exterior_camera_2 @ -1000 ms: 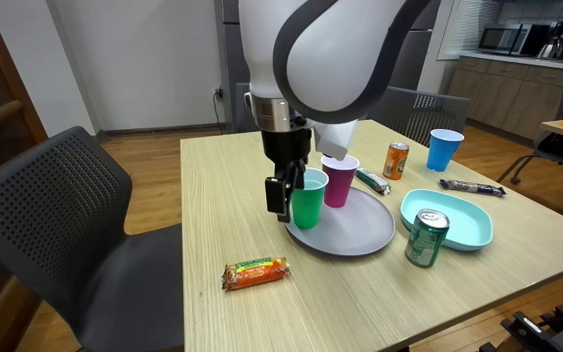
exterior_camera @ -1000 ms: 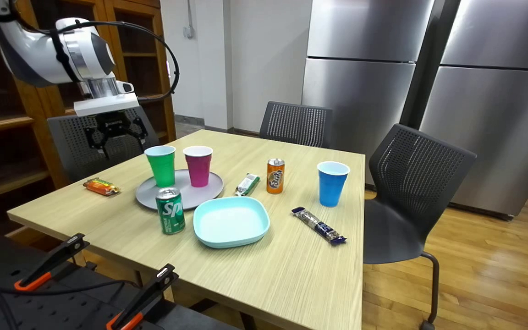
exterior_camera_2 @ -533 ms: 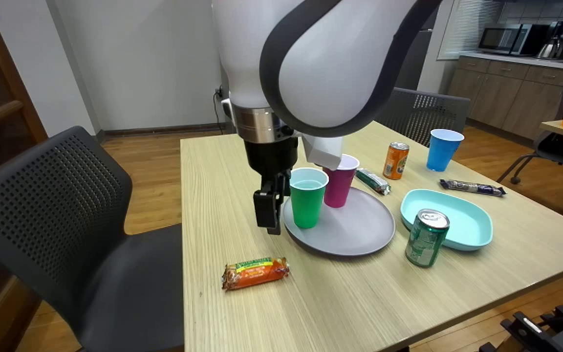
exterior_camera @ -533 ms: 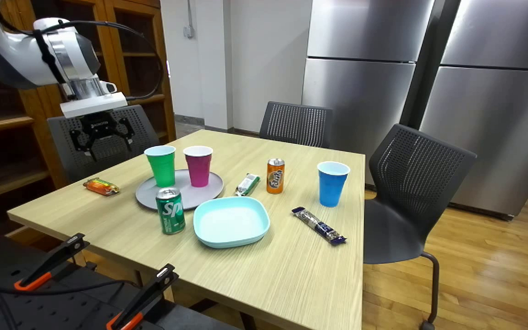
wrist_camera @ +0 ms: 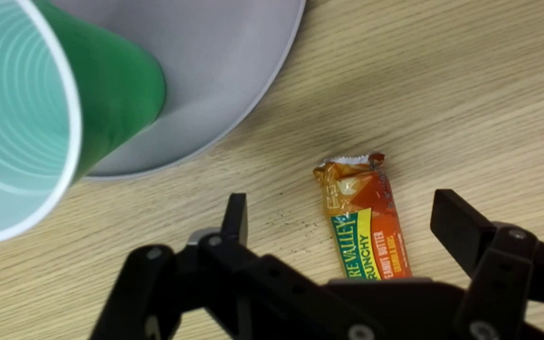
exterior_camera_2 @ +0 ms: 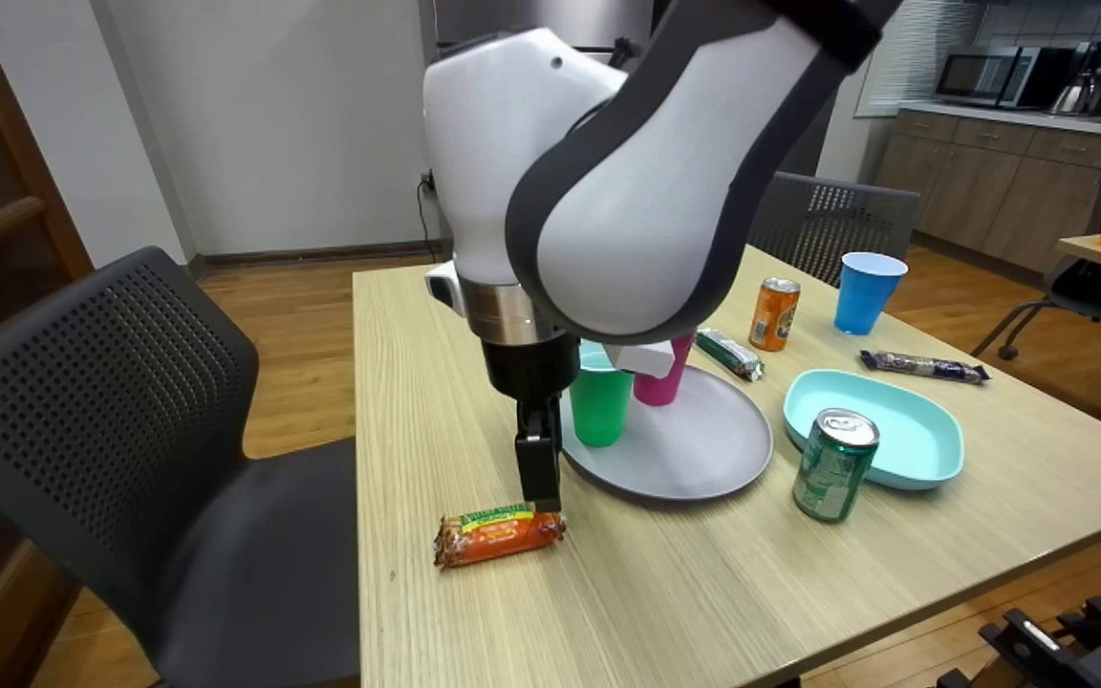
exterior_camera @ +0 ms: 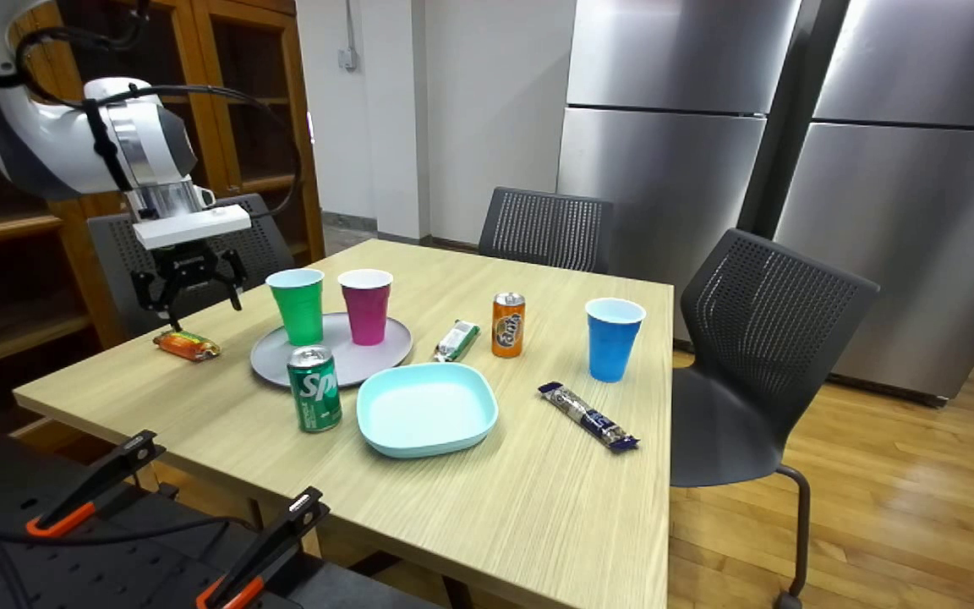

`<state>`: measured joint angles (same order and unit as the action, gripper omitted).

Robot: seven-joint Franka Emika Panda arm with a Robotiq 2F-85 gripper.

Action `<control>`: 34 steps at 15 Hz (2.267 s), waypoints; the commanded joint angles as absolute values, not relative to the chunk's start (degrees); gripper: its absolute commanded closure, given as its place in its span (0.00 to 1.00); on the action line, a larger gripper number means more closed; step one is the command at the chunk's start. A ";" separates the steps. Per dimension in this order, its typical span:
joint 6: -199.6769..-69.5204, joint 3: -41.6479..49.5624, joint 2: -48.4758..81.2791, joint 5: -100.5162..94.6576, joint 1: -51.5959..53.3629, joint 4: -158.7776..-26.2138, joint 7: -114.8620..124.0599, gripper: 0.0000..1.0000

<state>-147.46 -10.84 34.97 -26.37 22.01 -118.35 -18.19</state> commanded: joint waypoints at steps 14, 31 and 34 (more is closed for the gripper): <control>-154.70 -16.04 44.41 -25.91 16.36 -112.82 -33.42 0.00; -154.25 -16.60 44.50 -25.64 15.86 -112.87 -34.79 0.81; -153.82 -16.43 42.59 -25.52 16.29 -113.58 -33.63 0.81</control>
<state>-154.41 -15.86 45.14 -26.32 16.31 -112.72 -34.05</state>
